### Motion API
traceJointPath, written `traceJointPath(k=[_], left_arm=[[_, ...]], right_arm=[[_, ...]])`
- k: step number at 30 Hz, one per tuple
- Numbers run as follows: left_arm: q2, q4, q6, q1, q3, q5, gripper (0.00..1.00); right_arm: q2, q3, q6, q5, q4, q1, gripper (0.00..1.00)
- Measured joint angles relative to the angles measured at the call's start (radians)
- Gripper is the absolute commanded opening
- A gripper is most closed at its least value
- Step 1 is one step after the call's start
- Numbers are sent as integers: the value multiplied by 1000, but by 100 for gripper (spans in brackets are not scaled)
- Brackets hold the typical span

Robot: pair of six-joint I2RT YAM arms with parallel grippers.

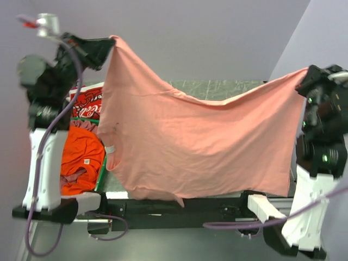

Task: Fold and stack the t-shirts
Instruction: Flatten the tshirt out

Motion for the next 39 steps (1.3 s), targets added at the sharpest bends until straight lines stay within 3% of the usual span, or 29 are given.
traceJointPath(k=[7,12,16,28,39], left_arm=[[217,-81,41,-64,3,-7,1],[244,-158,72,-77,39,-31,1],[196,-157,93,-78,75,-53,1],[-144,-119,99,-78,100,-81,1],[-143,-48,101,-78,306,-57,1]], right_arm=[[203,29,2,-25,-112,0,0],[217,34,3,-26,-161,0,0],[157,64,3,-21,-158,0,0],[-76,158,-11,20,-116,0,0],[-116,283,-33,65,-101,-2,0]])
